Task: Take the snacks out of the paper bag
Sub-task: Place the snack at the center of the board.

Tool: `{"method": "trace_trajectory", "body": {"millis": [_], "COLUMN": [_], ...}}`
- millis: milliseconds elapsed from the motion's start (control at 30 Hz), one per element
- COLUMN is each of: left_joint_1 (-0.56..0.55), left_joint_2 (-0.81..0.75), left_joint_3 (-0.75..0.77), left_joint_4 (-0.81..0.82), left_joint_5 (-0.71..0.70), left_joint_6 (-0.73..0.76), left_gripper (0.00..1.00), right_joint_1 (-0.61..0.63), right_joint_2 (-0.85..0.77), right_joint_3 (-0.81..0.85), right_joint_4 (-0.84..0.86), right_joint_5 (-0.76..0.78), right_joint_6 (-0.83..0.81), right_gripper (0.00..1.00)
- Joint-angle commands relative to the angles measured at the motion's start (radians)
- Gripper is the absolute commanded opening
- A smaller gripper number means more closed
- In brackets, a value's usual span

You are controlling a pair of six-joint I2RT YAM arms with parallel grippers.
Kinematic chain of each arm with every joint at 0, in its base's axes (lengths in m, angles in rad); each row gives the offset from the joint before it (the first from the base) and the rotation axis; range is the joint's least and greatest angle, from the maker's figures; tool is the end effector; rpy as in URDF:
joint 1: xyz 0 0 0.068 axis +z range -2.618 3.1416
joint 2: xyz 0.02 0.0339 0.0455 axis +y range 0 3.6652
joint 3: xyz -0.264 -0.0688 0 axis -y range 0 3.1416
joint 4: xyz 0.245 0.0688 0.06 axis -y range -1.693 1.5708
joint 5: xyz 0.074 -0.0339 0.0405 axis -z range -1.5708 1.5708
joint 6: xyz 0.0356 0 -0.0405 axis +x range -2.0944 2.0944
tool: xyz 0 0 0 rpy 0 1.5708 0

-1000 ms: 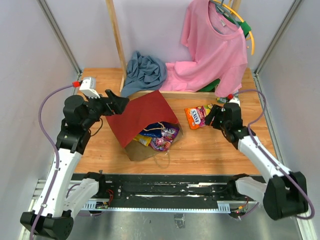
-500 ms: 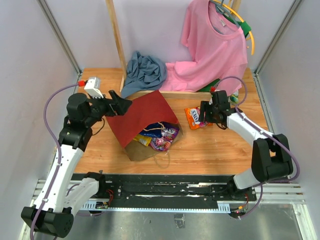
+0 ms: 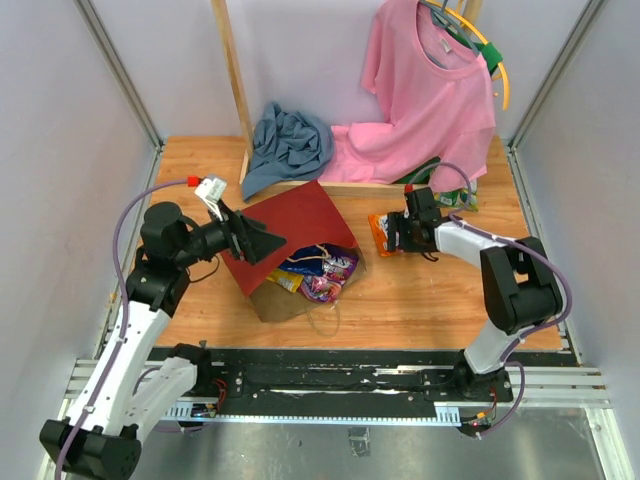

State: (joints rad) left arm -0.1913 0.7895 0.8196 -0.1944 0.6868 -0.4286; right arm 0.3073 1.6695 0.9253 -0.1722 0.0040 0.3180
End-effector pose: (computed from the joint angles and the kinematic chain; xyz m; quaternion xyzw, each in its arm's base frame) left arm 0.1698 -0.0559 0.3517 0.1312 0.7389 -0.4303 0.5016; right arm 0.3180 0.1008 0.1674 0.0057 0.9469 0.0971 0.3064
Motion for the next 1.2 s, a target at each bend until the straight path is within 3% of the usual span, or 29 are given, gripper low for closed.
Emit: {"method": "trace_trajectory", "body": {"millis": [0,100,300,467,700,833,1033,1100,1167], "left_joint_1": [-0.091,-0.13,-0.145,-0.153,-0.297,-0.407,-0.456,-0.464,-0.465], "left_joint_2": [-0.034,-0.045,-0.098,-0.108,-0.033,-0.007,0.026,0.037,0.048], "left_joint_3": [0.026,0.054,0.029,0.025,0.048,0.055,0.031,0.029,0.028], "left_joint_4": [-0.033,-0.117,-0.129,-0.155,-0.132,-0.091,0.006,0.05,0.08], "left_joint_5": [0.105,0.045,0.036,-0.004,-0.115,-0.247,-0.325,-0.331,-0.347], "left_joint_6": [0.076,0.137,0.2,0.255,0.305,0.313,0.275,0.255,0.237], "left_gripper": [0.99,0.98,0.99,1.0,1.0,1.0,1.0,0.96,0.86], "right_joint_1": [0.009,0.009,0.008,0.014,0.103,0.193,0.238,0.26,0.292], "right_joint_2": [0.105,0.169,0.268,0.194,-0.091,-0.283,-0.596,-0.686,-0.763], "right_joint_3": [0.05,0.102,0.226,0.17,-0.076,-0.204,-0.397,-0.438,-0.456], "right_joint_4": [0.051,0.048,0.049,0.093,0.193,0.175,0.104,0.056,0.006], "right_joint_5": [0.015,0.018,-0.01,-0.075,-0.09,0.012,0.063,0.082,0.108], "right_joint_6": [0.007,0.029,0.063,0.097,0.2,0.21,0.262,0.279,0.297], "right_gripper": [0.75,0.75,0.75,0.76,0.79,0.82,0.84,0.84,0.83]}}
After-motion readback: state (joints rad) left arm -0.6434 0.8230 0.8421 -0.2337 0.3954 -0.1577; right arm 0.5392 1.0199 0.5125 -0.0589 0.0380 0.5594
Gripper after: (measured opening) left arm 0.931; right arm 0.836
